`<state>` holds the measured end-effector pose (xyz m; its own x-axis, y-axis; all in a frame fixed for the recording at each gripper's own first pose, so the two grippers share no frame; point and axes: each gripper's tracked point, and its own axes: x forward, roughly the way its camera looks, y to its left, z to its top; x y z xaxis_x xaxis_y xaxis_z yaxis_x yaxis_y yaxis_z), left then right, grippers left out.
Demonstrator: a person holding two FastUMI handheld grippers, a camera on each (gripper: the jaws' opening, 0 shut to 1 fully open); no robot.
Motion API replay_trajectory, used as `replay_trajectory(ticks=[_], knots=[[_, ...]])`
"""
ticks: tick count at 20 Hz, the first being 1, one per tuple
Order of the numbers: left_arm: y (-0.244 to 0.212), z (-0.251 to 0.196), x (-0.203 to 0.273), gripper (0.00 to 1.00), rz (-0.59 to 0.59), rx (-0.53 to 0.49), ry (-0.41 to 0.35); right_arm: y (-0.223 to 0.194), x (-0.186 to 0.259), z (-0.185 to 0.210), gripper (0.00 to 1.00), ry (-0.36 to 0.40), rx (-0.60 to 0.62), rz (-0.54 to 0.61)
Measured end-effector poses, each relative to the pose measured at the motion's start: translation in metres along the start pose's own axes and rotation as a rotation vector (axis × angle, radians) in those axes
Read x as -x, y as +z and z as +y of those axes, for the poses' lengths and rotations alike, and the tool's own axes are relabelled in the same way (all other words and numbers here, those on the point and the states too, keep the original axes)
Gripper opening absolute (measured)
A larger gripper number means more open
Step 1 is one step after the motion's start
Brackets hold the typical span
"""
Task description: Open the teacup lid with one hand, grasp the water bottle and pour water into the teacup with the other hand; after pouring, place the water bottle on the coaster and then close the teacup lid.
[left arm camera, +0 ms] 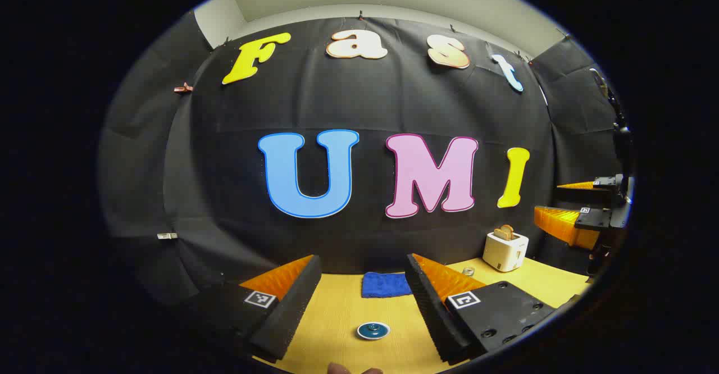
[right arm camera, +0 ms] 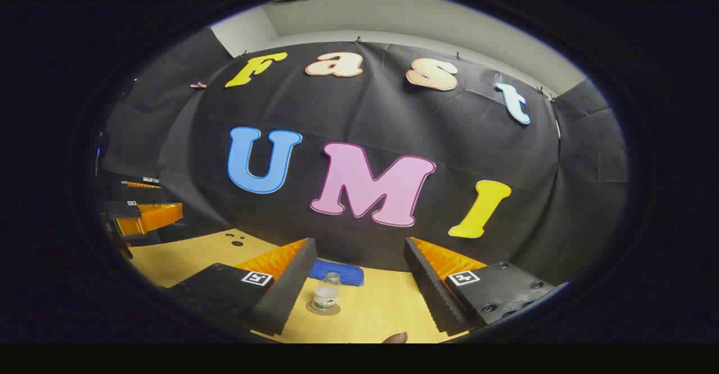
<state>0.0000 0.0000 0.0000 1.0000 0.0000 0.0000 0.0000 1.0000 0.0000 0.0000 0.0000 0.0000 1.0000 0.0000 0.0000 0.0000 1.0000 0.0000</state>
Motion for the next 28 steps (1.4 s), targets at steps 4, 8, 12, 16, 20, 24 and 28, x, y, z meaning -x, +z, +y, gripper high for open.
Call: replay_trajectory(ticks=[4, 8, 12, 16, 20, 24, 28], knots=[[0.000, -0.002, -0.001, 0.95, -0.001, -0.002, -0.002, 0.001, 0.000, 0.000, 0.96, 0.004, 0.000, -0.002], [0.000, -0.005, -0.003, 0.95, 0.002, -0.005, -0.007, -0.001, -0.001, 0.001, 0.96, 0.006, 0.000, 0.001], [0.000, -0.005, -0.006, 0.95, 0.009, -0.006, -0.010, -0.002, -0.005, 0.003, 0.96, 0.012, 0.001, 0.005], [0.000, -0.003, -0.010, 0.95, 0.001, -0.016, -0.010, -0.002, -0.010, 0.007, 0.96, 0.016, -0.001, 0.004], [-0.005, 0.000, -0.021, 0.95, 0.014, -0.015, -0.009, -0.013, -0.018, 0.012, 0.96, 0.025, -0.008, 0.017], [-0.035, 0.000, -0.038, 0.95, 0.047, -0.026, -0.005, -0.044, -0.030, 0.019, 0.96, 0.034, -0.014, 0.057], [-0.091, -0.005, -0.064, 0.95, 0.084, -0.039, -0.003, -0.105, -0.047, 0.029, 0.97, 0.049, -0.039, 0.107]])
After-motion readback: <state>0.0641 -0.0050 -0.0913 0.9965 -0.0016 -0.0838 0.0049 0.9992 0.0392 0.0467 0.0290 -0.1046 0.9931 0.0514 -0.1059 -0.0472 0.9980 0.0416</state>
